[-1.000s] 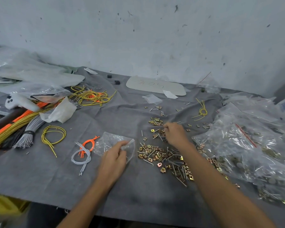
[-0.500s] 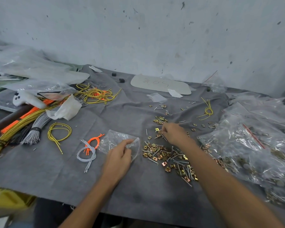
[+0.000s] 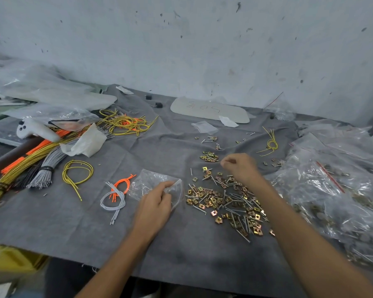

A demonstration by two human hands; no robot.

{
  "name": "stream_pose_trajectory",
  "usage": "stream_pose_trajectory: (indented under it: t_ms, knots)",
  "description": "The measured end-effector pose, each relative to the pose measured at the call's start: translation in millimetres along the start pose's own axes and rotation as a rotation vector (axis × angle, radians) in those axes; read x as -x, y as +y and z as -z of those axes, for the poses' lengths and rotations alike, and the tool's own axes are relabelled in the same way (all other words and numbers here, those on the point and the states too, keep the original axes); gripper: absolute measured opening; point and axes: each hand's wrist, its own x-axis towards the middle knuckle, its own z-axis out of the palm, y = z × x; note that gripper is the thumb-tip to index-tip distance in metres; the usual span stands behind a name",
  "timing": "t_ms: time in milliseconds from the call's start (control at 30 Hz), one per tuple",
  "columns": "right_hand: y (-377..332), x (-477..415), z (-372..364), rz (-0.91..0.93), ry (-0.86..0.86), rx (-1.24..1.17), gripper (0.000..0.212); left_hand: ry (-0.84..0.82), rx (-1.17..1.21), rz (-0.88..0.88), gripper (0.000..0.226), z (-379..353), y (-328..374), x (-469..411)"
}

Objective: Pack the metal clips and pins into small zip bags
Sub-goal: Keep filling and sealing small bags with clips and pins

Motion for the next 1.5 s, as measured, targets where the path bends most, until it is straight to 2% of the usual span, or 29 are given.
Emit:
stream_pose_trajectory:
  t_ms: [133,233,367,467,533,633,800,900,1033,1300,1500]
  knots:
    - [-22.4,46.4,-18.0,0.063,-0.008,-0.309,0.012,0.004,-0.001,0.012,0.047,0.7,4.3,1.4]
    - [-40.1,90.5,-54.1,0.110,-0.074,-0.399,0.011,0.002,0.011,0.013,0.048,2.5,6.1,2.3]
    - [-56.4,114.8,-89.0,0.168,-0.069,-0.282,0.013,-0.016,0.043,0.038,0.044,2.8,7.5,4.6]
    - [-62.3,112.7,-94.0,0.233,-0.023,-0.233,0.012,-0.029,0.045,0.067,0.045,2.1,7.4,6.2]
    - [-60.6,107.5,-91.7,0.256,-0.051,-0.225,0.010,-0.037,0.045,0.062,0.047,2.3,6.4,5.6]
    - [-45.0,86.4,-73.5,0.205,-0.025,-0.175,0.003,-0.023,0.038,0.029,0.044,2.0,5.4,4.8]
    - [1.5,35.1,-28.9,0.073,0.043,0.143,0.017,-0.017,0.042,0.029,0.040,0.4,5.0,4.3]
    - [19.6,17.0,-22.0,0.026,-0.012,0.305,0.024,-0.018,0.034,0.037,0.042,0.4,4.2,3.4]
    - [21.2,11.0,-21.6,0.067,-0.100,0.389,0.027,-0.017,0.041,0.031,0.042,0.0,2.1,2.1]
    - [6.7,14.8,-23.1,0.055,-0.188,0.349,0.012,-0.014,0.039,0.036,0.043,-0.4,1.0,1.7]
    - [8.2,25.3,-17.9,-0.004,-0.112,0.069,0.014,-0.014,0.036,0.041,0.042,-0.5,0.0,1.7]
